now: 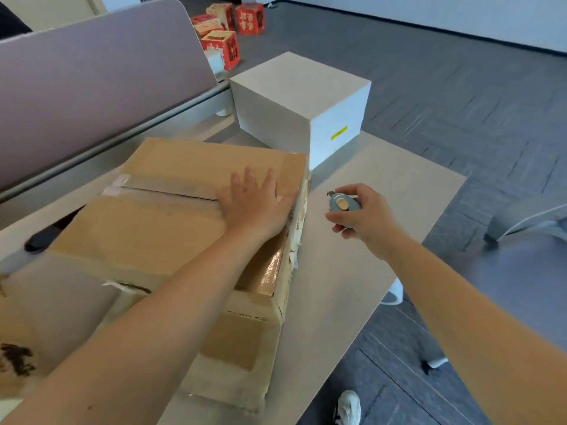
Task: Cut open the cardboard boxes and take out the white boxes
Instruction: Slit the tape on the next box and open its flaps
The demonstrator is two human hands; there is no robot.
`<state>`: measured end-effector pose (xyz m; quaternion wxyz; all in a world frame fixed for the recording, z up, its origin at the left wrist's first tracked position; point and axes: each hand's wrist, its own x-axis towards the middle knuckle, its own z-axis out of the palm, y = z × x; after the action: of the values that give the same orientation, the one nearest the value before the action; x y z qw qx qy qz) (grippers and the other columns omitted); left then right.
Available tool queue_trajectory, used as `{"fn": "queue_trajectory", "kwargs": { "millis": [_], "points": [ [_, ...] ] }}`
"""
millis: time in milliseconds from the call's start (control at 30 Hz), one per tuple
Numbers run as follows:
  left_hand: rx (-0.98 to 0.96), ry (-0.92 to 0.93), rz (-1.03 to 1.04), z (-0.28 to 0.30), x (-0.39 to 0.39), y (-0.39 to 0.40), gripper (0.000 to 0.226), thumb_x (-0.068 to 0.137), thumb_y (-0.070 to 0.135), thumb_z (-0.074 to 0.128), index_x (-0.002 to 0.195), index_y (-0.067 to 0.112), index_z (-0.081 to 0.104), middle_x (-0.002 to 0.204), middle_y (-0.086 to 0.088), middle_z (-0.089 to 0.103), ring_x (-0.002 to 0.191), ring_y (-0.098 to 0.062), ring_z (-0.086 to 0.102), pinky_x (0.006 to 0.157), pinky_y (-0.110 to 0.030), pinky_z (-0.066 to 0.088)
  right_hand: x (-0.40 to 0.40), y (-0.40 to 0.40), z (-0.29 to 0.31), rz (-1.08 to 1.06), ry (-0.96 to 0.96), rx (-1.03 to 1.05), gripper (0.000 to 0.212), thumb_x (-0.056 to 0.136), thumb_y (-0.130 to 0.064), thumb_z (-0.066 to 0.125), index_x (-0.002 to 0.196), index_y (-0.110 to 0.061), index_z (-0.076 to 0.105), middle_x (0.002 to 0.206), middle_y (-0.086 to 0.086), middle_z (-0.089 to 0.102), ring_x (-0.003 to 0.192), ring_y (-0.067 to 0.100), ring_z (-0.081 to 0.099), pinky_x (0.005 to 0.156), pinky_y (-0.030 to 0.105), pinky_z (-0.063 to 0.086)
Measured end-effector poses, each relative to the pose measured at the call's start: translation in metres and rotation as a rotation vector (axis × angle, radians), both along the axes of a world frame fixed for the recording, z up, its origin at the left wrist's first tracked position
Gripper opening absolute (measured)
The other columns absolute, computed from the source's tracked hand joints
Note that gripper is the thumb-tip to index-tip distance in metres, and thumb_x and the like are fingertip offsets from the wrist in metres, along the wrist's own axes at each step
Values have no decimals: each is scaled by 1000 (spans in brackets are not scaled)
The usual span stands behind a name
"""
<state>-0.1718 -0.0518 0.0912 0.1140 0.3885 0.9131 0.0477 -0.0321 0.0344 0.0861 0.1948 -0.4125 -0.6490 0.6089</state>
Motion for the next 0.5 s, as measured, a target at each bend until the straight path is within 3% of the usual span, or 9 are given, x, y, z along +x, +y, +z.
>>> {"fn": "queue_trajectory", "kwargs": {
  "millis": [167, 233, 333, 400, 500],
  "points": [
    [105, 58, -89, 9, -12, -18, 58, 92, 57, 32, 135, 19, 37, 156, -10, 11, 143, -27, 5, 111, -46, 12, -9, -3, 2, -2, 51, -59, 14, 91, -15, 54, 104, -15, 53, 96, 9, 56, 47, 11, 58, 41, 15, 48],
    [97, 67, -178, 12, -21, -30, 61, 92, 55, 34, 143, 22, 27, 157, -8, 8, 144, -26, 2, 113, -44, 11, -15, -8, 1, 12, 59, -85, 13, 93, -15, 49, 105, -15, 54, 99, 13, 56, 43, 8, 59, 41, 16, 48],
    [22, 82, -312, 11, -32, -44, 68, 90, 61, 32, 148, 31, 12, 158, -5, 1, 144, -24, -5, 114, -41, 5, -23, -17, -2, 46, 81, -128, 11, 93, -11, 48, 104, -14, 51, 100, 14, 54, 57, 16, 62, 47, 22, 55],
    [-42, 92, -371, 8, -34, -50, 80, 79, 76, 18, 148, 35, 8, 158, -4, -2, 144, -23, -6, 114, -40, 3, -27, -22, -3, 52, 98, -145, 10, 94, -10, 48, 103, -13, 50, 99, 13, 53, 60, 18, 62, 50, 24, 56],
    [-74, 96, -398, 4, -34, -51, 82, 71, 73, 5, 146, 40, 2, 158, -2, -3, 145, -22, -4, 115, -39, 1, -31, -24, -3, 25, 114, -152, 8, 94, -10, 46, 102, -12, 49, 89, 9, 54, 58, 17, 60, 47, 21, 55]
  ]
}}
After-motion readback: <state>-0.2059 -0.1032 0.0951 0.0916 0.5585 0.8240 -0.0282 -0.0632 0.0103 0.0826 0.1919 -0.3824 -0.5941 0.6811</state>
